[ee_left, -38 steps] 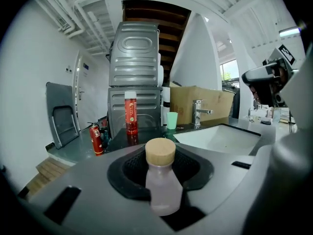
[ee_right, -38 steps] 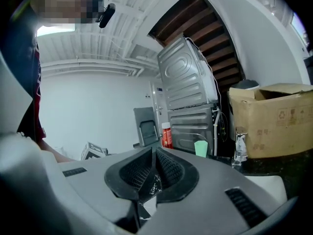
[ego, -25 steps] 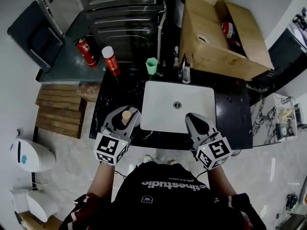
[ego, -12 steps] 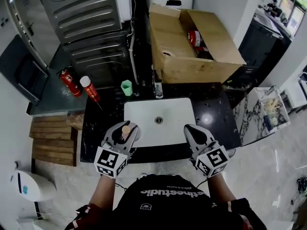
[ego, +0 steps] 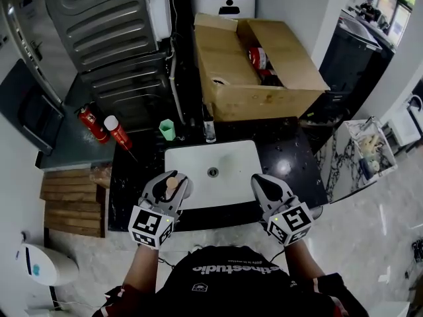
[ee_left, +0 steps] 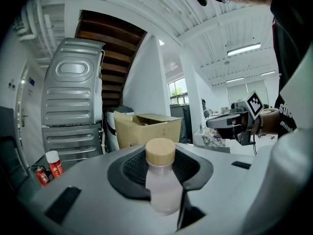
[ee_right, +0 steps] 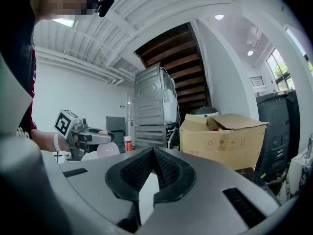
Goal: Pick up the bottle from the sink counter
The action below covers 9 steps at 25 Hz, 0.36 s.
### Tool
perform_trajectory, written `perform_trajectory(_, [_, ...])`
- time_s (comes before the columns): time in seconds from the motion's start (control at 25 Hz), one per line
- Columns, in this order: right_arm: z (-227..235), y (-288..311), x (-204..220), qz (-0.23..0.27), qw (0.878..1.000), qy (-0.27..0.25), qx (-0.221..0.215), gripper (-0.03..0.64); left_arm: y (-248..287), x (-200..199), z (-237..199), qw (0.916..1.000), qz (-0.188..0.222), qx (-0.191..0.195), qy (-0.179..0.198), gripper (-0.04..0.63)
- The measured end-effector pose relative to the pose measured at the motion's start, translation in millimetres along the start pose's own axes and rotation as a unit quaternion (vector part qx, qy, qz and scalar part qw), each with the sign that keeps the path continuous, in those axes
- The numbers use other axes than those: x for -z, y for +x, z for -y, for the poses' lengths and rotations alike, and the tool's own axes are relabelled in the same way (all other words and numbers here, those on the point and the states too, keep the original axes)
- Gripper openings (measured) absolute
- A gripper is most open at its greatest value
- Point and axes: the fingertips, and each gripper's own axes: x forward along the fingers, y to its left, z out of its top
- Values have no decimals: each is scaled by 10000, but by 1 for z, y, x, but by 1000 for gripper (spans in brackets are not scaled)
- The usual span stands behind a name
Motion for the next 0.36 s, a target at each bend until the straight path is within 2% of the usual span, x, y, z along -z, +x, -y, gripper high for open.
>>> perform_trajectory(0.36, [2, 4, -3, 52, 10000, -42, 11, 38, 3, -3, -1, 10000, -37, 10, 7, 124])
